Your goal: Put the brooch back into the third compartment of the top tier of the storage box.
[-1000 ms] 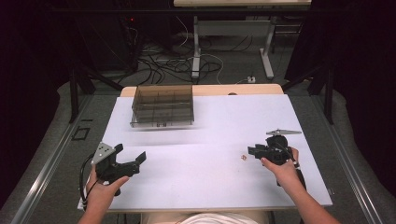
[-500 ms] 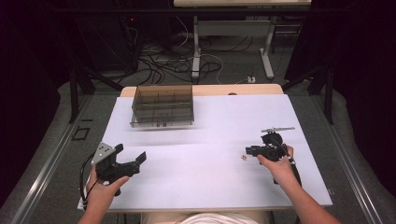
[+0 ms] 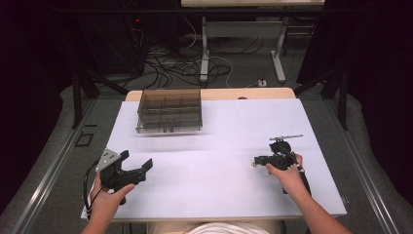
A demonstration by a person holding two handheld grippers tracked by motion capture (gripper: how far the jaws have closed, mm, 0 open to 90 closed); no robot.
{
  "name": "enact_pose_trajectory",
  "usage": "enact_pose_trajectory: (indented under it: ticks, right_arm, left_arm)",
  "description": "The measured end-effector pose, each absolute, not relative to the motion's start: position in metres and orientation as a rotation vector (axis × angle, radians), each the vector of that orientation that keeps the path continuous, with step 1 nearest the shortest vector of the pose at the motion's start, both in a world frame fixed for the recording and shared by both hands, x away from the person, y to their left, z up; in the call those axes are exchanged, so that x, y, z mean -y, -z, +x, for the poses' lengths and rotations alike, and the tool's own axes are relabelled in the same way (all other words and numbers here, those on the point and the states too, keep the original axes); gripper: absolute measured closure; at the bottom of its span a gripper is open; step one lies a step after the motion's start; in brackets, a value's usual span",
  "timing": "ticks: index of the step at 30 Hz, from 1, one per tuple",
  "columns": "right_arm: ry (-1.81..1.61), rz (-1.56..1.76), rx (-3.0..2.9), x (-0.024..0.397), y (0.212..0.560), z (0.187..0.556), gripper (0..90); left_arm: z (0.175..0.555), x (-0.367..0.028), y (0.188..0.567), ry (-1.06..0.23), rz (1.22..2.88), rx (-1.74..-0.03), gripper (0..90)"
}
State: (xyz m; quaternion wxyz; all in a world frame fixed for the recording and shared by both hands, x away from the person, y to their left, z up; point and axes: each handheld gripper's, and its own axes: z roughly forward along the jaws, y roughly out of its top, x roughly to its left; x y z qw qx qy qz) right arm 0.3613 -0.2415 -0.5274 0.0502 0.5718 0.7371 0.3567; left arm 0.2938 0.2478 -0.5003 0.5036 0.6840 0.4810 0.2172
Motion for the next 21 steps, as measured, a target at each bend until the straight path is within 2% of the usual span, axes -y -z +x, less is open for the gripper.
enact_pose_trajectory:
  ticks: [21]
  right_arm:
    - [-1.034, 1.761, -2.277, 0.238, 0.539, 0.367, 79.0]
  left_arm:
    - [0.295, -0.249, 0.500, -0.523, 1.653, -1.162, 1.5]
